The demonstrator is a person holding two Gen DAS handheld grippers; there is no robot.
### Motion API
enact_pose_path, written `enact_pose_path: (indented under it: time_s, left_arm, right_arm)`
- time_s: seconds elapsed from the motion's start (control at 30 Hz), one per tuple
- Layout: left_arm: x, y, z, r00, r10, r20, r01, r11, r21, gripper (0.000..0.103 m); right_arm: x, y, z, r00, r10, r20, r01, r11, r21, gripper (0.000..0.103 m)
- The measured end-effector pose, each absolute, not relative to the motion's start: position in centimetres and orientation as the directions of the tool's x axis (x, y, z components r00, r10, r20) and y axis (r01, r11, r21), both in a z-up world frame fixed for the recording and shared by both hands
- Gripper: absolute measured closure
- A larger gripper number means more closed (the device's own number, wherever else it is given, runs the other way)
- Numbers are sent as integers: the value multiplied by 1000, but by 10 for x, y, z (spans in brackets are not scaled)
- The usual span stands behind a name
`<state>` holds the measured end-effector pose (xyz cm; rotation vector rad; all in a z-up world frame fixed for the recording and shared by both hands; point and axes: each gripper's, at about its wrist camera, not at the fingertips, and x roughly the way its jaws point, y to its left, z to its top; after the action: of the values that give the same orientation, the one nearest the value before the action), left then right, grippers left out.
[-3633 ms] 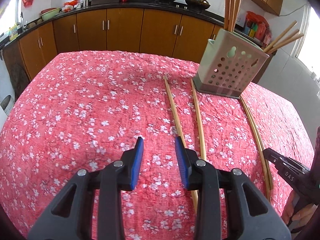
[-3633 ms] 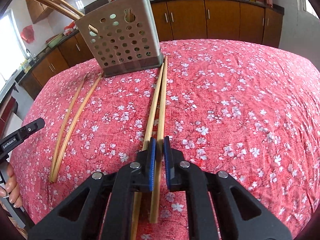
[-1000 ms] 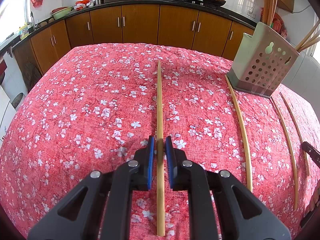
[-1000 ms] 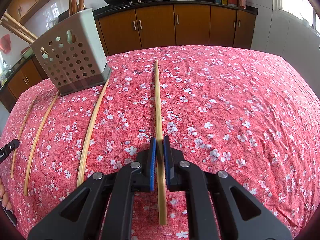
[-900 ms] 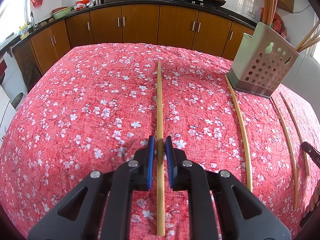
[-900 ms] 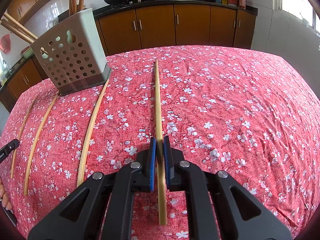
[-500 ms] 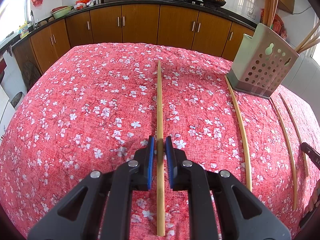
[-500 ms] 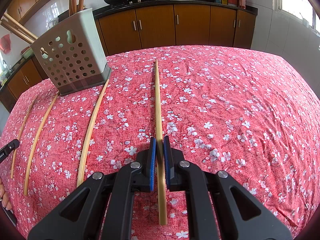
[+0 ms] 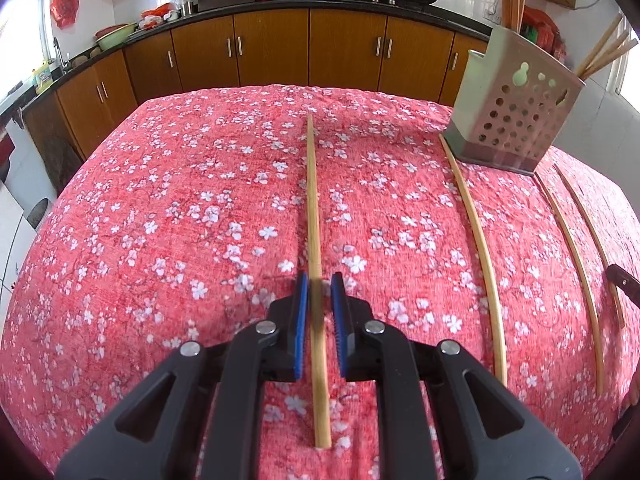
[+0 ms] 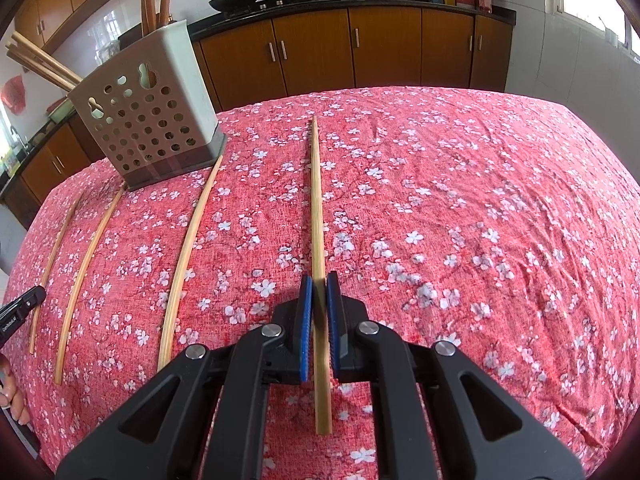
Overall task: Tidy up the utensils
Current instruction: 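Close the right tool on a chopstick while the left tool grasps another, then lift both chopsticks upright and carry them over the holder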
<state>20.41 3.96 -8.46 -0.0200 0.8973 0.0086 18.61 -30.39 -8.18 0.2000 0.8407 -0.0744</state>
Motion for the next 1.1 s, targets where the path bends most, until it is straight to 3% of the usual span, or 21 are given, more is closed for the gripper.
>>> enact_pose_path:
  time_s: [0.1, 0.4, 1.1]
  left_arm:
    - [201, 39, -84, 623, 1, -782, -5, 1000, -2, 94]
    - [186, 51, -68, 640, -42, -768, -1, 998, -55, 95]
    - [162, 51, 48, 842, -118, -526, 40, 987, -156, 95]
  right_arm:
    - [185, -304, -81, 667, 11, -745, 144, 979, 143, 95]
    - [159, -313, -55, 728, -7, -685, 148, 978, 147, 95]
    - [136, -320, 40, 897, -25, -441, 129, 970, 206, 95]
